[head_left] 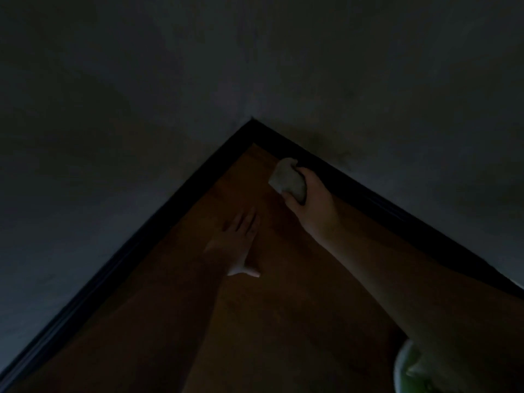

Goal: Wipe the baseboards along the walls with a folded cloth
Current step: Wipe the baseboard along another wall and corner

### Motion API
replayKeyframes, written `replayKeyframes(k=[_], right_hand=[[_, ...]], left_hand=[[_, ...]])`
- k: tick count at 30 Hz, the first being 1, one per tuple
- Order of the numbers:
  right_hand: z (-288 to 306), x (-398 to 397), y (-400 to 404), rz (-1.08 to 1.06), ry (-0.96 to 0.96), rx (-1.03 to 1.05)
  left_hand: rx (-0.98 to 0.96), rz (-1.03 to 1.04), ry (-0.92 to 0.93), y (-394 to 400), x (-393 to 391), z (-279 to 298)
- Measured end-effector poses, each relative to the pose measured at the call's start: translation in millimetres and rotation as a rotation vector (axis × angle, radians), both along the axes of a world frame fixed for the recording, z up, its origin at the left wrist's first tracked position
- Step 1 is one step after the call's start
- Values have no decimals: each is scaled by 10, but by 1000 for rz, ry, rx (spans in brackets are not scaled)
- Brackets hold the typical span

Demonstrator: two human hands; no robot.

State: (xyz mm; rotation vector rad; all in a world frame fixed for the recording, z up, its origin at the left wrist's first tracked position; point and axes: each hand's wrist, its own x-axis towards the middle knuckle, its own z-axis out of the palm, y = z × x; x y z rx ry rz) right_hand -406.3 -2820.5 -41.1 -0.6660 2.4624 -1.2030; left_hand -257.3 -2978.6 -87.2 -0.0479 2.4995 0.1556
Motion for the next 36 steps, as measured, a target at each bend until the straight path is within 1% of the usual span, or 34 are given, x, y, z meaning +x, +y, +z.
replayKeyframes(k=[4, 9, 15, 19, 24, 29, 36], right_hand=[[-170, -50, -261, -10, -15, -3], [-264, -104, -733, -40, -16, -84], [-269, -292, -1258, -145, -219, -153], [-399, -427, -1289, -130, -188, 6], [-462, -359, -1411, -358, -174, -13], [-451, -332, -1302, -492, -203, 30], [-490, -199, -536, -574, -154, -8]], left_hand=[[-17, -15, 27, -21, 20, -64], [-27, -7, 88, 16, 40, -99], [-57, 6, 82, 75, 26, -33], [-47, 22, 59, 83, 20, -6], [-17, 33, 47, 87, 13, 11], [15, 37, 55, 62, 27, 25], [26, 31, 19, 61, -25, 54]])
